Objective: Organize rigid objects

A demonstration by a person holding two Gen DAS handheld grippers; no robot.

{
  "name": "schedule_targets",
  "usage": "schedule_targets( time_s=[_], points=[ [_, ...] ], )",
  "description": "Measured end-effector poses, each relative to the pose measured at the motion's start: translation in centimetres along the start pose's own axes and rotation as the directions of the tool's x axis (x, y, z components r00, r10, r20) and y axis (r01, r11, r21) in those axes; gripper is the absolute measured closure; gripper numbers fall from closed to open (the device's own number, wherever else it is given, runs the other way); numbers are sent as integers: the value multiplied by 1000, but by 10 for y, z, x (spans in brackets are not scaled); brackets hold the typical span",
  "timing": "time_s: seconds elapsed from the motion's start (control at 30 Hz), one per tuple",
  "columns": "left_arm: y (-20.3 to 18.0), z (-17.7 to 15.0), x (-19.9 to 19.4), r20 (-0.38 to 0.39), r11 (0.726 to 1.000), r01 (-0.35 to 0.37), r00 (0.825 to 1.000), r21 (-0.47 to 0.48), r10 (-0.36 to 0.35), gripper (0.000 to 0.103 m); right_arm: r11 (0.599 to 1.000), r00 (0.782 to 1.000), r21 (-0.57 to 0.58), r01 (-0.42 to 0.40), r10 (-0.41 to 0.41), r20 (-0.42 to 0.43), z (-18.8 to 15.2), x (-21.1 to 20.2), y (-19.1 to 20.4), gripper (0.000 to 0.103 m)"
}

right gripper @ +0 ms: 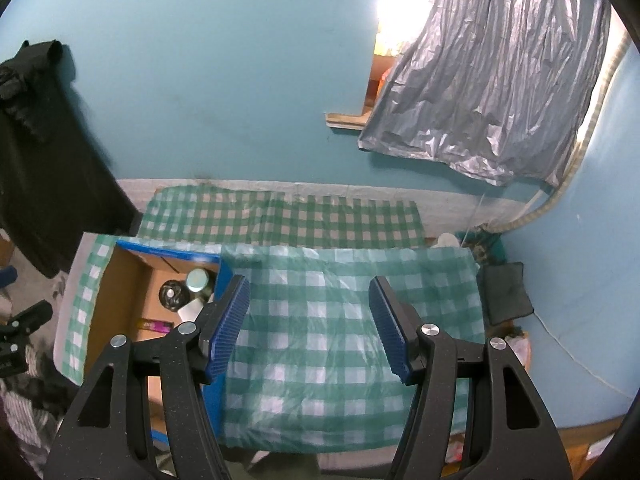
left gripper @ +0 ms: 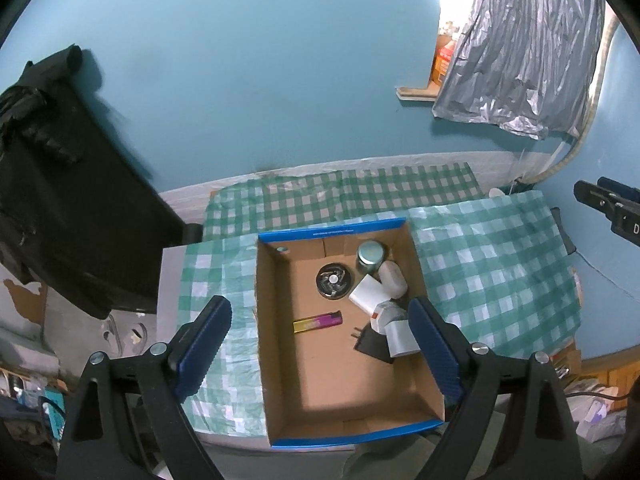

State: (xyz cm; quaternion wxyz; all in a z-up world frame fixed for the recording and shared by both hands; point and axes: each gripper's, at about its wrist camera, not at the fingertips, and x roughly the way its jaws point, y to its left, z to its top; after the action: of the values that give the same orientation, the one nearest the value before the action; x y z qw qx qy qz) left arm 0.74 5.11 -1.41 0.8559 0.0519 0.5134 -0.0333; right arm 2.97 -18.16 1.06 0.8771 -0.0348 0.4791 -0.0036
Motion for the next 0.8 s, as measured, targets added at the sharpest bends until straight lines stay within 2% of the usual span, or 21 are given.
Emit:
schedule_targets(
  time_s=[0.8],
  points=[
    [0,-2,-4,-14,1000,1,1000,-3,-1,12,1000,1000,0,-3,3,-11,-2,7,2,42]
  ],
)
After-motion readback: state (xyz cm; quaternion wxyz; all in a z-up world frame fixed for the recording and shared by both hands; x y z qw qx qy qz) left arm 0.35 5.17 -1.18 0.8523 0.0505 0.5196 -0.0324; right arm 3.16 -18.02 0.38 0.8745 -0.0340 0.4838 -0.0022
